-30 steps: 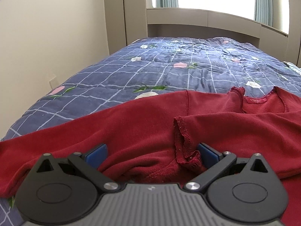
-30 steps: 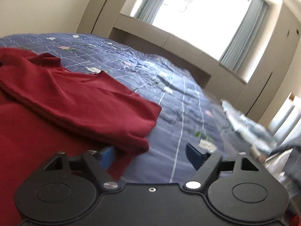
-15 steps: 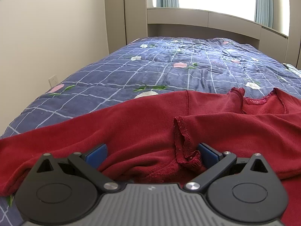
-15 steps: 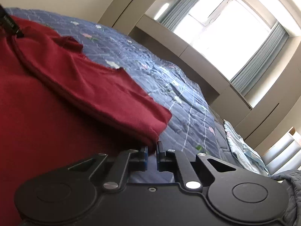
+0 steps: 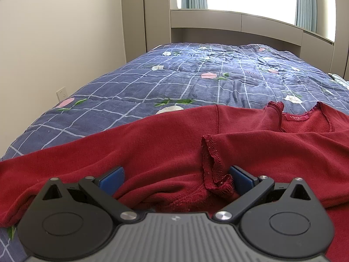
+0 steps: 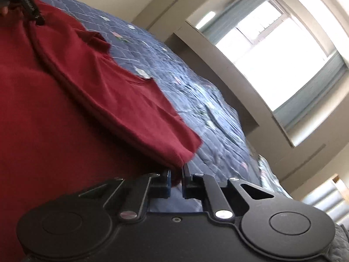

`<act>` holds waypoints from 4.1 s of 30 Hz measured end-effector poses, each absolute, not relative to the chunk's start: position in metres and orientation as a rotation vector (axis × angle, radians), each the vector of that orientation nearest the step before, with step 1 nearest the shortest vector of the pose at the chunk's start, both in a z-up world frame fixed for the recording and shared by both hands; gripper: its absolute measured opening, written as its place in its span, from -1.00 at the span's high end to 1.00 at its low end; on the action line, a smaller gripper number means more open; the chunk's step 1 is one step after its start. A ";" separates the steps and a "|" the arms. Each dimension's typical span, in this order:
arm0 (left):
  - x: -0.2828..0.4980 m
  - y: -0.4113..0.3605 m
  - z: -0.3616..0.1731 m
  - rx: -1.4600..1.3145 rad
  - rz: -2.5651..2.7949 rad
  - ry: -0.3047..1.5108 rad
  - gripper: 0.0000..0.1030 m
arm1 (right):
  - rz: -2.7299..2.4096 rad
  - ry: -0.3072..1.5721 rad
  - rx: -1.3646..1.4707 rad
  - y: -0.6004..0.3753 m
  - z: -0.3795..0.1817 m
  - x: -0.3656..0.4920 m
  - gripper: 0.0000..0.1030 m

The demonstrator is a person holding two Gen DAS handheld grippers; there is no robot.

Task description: Fold small clothes

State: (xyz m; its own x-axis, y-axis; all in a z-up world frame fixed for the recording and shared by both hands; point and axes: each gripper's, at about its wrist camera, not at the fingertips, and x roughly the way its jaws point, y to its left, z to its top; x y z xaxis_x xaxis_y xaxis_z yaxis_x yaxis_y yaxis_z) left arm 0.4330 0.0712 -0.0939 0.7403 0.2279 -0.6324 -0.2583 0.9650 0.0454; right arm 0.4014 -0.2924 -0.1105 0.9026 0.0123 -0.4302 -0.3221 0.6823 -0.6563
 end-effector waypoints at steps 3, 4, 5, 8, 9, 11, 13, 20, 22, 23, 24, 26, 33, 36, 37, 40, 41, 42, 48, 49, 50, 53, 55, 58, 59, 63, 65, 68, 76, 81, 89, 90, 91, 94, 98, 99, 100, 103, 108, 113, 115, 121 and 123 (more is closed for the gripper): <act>0.433 0.071 -0.094 -0.041 0.267 0.687 -1.00 | 0.122 0.470 -0.741 -0.297 -0.110 0.403 0.89; 0.434 0.071 -0.094 -0.040 0.267 0.687 -1.00 | 0.117 0.520 -0.708 -0.298 -0.114 0.405 0.89; 0.433 0.071 -0.094 -0.039 0.267 0.687 -1.00 | 0.113 0.557 -0.702 -0.297 -0.119 0.407 0.89; 0.433 0.071 -0.094 -0.040 0.267 0.687 -1.00 | 0.094 0.568 -0.715 -0.294 -0.126 0.409 0.87; 0.433 0.070 -0.094 -0.039 0.267 0.687 -1.00 | 0.095 0.577 -0.695 -0.295 -0.123 0.410 0.87; 0.433 0.070 -0.094 -0.039 0.268 0.687 -1.00 | 0.102 0.605 -0.651 -0.300 -0.118 0.411 0.90; 0.433 0.071 -0.094 -0.044 0.265 0.686 -1.00 | 0.090 0.617 -0.617 -0.307 -0.112 0.408 0.58; 0.409 0.080 -0.068 -0.137 0.263 0.664 -0.99 | 0.063 0.562 -0.403 -0.322 -0.070 0.369 -0.81; 0.390 0.087 -0.056 -0.181 0.238 0.655 -0.99 | 0.073 0.530 -0.359 -0.314 -0.058 0.358 -0.99; 0.379 0.091 -0.050 -0.190 0.238 0.649 -0.99 | 0.089 0.518 -0.337 -0.308 -0.053 0.352 -0.99; 0.368 0.097 -0.043 -0.185 0.255 0.647 -0.99 | 0.112 0.513 -0.318 -0.300 -0.048 0.349 -0.99; 0.347 0.112 -0.033 -0.146 0.324 0.660 -0.99 | 0.167 0.509 -0.293 -0.282 -0.043 0.339 -0.99; 0.264 0.205 -0.019 0.002 0.572 0.650 -0.99 | 0.366 0.532 -0.292 -0.213 -0.046 0.304 -0.99; 0.245 0.243 -0.025 0.102 0.662 0.679 -0.99 | 0.410 0.536 -0.332 -0.186 -0.053 0.290 -0.99; 0.240 0.255 -0.027 0.129 0.677 0.681 -0.99 | 0.423 0.538 -0.338 -0.179 -0.054 0.287 -0.99; 0.232 0.286 -0.034 0.174 0.679 0.689 -0.99 | 0.447 0.560 -0.332 -0.161 -0.057 0.279 -0.99; 0.231 0.294 -0.036 0.179 0.670 0.684 -0.99 | 0.451 0.567 -0.330 -0.156 -0.058 0.277 -0.99; 0.232 0.299 -0.038 0.177 0.662 0.682 -0.99 | 0.453 0.573 -0.332 -0.151 -0.058 0.275 -0.99; 0.236 0.339 -0.041 0.119 0.511 0.687 -0.54 | 0.465 0.583 -0.370 -0.131 -0.056 0.264 -0.99; 0.238 0.341 -0.041 0.130 0.474 0.709 -0.15 | 0.469 0.583 -0.374 -0.127 -0.054 0.263 -0.99; 0.240 0.342 -0.042 0.140 0.454 0.738 0.40 | 0.473 0.581 -0.380 -0.124 -0.053 0.264 -0.99; 0.246 0.352 -0.038 0.099 0.424 0.816 0.93 | 0.487 0.569 -0.391 -0.115 -0.049 0.262 -0.99; 0.245 0.366 -0.025 -0.043 0.389 0.832 0.97 | 0.499 0.558 -0.391 -0.110 -0.045 0.262 -0.99; 0.252 0.381 -0.002 -0.253 0.359 0.867 0.99 | 0.528 0.535 -0.376 -0.101 -0.039 0.262 -0.99; 0.253 0.382 0.008 -0.285 0.339 0.869 0.99 | 0.544 0.523 -0.367 -0.097 -0.037 0.262 -0.99; 0.258 0.367 0.050 -0.309 0.230 0.850 0.99 | 0.611 0.468 -0.342 -0.076 -0.026 0.260 -0.99; 0.265 0.354 0.066 -0.329 0.183 0.843 0.99 | 0.652 0.428 -0.316 -0.065 -0.019 0.258 -0.98; 0.274 0.334 0.087 -0.418 0.100 0.844 1.00 | 0.715 0.382 -0.265 -0.044 -0.008 0.253 -0.93; 0.296 0.266 0.109 -0.514 -0.047 0.847 1.00 | 0.834 0.263 -0.149 0.031 0.005 0.227 -0.64; 0.310 0.235 0.108 -0.489 -0.096 0.856 1.00 | 0.789 0.187 -0.167 0.074 0.011 0.221 -0.44; 0.312 0.221 0.110 -0.441 -0.185 0.836 0.98 | 0.706 0.258 -0.084 0.065 0.017 0.261 0.51; 0.311 0.222 0.109 -0.438 -0.192 0.823 0.97 | 0.717 0.269 -0.075 0.061 0.017 0.265 0.73; 0.310 0.223 0.109 -0.440 -0.205 0.806 0.91 | 0.728 0.276 -0.067 0.059 0.018 0.269 0.86; 0.305 0.234 0.111 -0.468 -0.213 0.749 0.19 | 0.762 0.304 -0.044 0.051 0.019 0.283 0.89; 0.284 0.264 0.114 -0.503 -0.124 0.630 -0.43 | 0.824 0.358 -0.058 0.045 0.031 0.302 0.90; 0.277 0.272 0.112 -0.511 -0.100 0.602 -0.45 | 0.836 0.372 -0.061 0.046 0.037 0.310 0.90; 0.269 0.281 0.108 -0.516 -0.063 0.580 -0.53 | 0.847 0.383 -0.070 0.049 0.044 0.319 0.90; 0.251 0.299 0.090 -0.493 0.056 0.545 -0.61 | 0.881 0.395 -0.102 0.059 0.078 0.350 0.90; 0.250 0.301 0.047 -0.501 0.114 0.585 -0.61 | 0.939 0.367 -0.188 0.094 0.155 0.390 0.90; 0.280 0.270 0.022 -0.499 0.057 0.577 -0.71 | 0.954 0.276 -0.329 0.124 0.216 0.404 0.90; 0.294 0.250 0.019 -0.484 0.025 0.558 -0.73 | 0.952 0.259 -0.369 0.130 0.229 0.407 0.90; 0.349 0.195 0.001 -0.371 0.018 0.546 -0.80 | 0.959 0.229 -0.438 0.127 0.241 0.406 0.90; 0.366 0.179 -0.007 -0.325 0.013 0.567 -0.71 | 0.962 0.224 -0.437 0.118 0.240 0.404 0.90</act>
